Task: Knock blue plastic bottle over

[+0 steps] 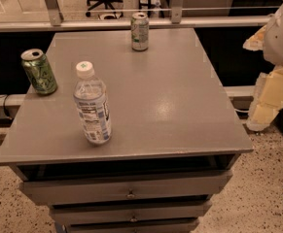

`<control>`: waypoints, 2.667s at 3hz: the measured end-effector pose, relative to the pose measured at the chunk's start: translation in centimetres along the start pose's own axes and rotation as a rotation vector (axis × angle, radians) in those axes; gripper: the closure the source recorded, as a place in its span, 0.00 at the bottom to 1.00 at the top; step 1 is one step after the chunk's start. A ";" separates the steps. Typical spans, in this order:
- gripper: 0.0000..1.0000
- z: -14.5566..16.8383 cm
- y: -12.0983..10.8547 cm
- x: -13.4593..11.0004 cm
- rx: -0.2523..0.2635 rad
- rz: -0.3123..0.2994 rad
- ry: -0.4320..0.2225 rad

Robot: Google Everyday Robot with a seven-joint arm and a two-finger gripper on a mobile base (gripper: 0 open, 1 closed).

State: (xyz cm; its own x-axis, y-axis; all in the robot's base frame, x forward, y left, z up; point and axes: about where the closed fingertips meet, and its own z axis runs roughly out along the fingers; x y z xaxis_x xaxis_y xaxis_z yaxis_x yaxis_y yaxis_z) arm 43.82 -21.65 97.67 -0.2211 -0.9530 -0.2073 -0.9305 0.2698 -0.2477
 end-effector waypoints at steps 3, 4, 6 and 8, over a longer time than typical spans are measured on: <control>0.00 2.7 1.0 -3.9 -0.025 0.014 -0.225; 0.00 5.3 2.0 -9.1 -0.074 0.028 -0.400; 0.00 7.2 2.5 -15.8 -0.142 0.064 -0.599; 0.00 7.4 2.8 -17.0 -0.142 0.069 -0.665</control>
Offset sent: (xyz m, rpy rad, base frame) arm 0.0052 0.0098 -0.0135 0.1300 -0.0041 0.0327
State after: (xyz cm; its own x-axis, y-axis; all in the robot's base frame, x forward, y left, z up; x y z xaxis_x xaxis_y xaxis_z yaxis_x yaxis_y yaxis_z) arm 47.11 -3.70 93.46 -0.0976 -0.6345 -0.7667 -0.9601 0.2630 -0.0954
